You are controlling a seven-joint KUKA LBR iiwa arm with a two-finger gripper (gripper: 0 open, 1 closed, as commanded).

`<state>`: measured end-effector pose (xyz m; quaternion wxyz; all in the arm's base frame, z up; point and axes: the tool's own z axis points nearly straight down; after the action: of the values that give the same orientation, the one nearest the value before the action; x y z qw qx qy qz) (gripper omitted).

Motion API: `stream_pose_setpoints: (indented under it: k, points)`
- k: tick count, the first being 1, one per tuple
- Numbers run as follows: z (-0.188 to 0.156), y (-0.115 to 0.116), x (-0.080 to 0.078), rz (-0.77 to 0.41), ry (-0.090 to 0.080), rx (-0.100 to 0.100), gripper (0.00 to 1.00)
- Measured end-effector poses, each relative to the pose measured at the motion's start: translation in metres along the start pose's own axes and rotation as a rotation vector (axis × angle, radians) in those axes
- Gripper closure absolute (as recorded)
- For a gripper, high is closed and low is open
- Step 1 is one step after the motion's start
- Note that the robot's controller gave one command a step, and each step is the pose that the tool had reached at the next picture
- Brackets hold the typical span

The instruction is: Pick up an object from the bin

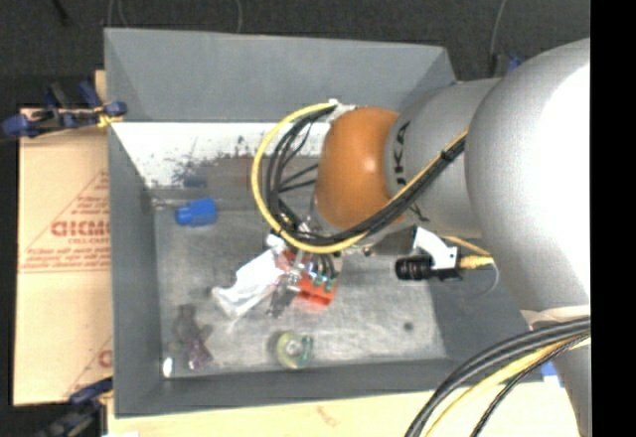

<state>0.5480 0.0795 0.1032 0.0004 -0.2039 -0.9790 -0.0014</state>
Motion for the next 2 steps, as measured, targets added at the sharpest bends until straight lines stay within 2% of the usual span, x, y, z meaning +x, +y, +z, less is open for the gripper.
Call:
stream_pose_setpoints:
  k: [1,2]
  points:
    - [-0.0025,-0.0006,-0.0043,0.003,-0.013,-0.004,1.00]
    - [0.0010,-0.0025,-0.0016,0.002,-0.005,0.002,0.00]
